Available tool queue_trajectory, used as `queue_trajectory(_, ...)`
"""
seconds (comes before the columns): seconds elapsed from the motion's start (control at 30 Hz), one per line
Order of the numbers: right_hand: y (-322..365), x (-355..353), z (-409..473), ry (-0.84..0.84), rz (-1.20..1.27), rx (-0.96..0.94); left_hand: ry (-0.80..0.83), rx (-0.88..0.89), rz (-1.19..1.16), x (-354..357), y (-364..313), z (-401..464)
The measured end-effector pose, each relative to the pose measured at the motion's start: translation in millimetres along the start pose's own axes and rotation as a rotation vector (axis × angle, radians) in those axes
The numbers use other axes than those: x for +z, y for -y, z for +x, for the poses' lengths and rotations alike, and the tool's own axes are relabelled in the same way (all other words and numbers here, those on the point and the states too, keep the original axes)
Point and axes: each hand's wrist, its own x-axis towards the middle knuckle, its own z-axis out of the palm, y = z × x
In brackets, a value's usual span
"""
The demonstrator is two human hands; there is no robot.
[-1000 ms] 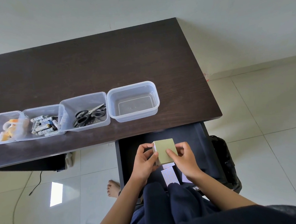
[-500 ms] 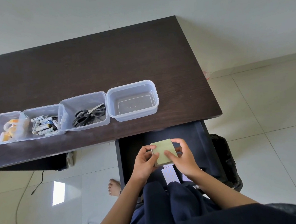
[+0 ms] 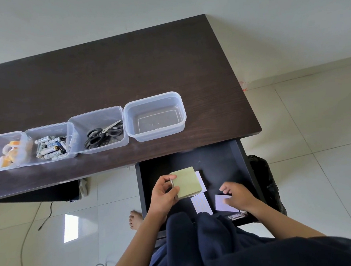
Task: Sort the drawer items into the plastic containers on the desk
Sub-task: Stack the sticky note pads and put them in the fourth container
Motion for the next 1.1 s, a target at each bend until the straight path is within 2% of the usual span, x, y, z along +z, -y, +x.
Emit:
queue_trajectory(0.17, -1, 3, 1, -0.012, -0.005, -0.012, 0.018, -0.019, 0.012, -1, 5, 0)
queue_trajectory(0.43, 8, -4, 1, 0.085, -0.045, -0.044, 0.034, -0.032, 0.023, -6, 6, -2)
queue_trajectory(0.77, 63, -38, -24, -0.296, 0.242, -0.240, 0.034, -0.041, 0.005, -5, 6, 0)
queue_trajectory(1.1, 87, -42, -27, -0.462, 0.265, -0.399, -0.024, 0.002, -0.022, -9, -4, 1)
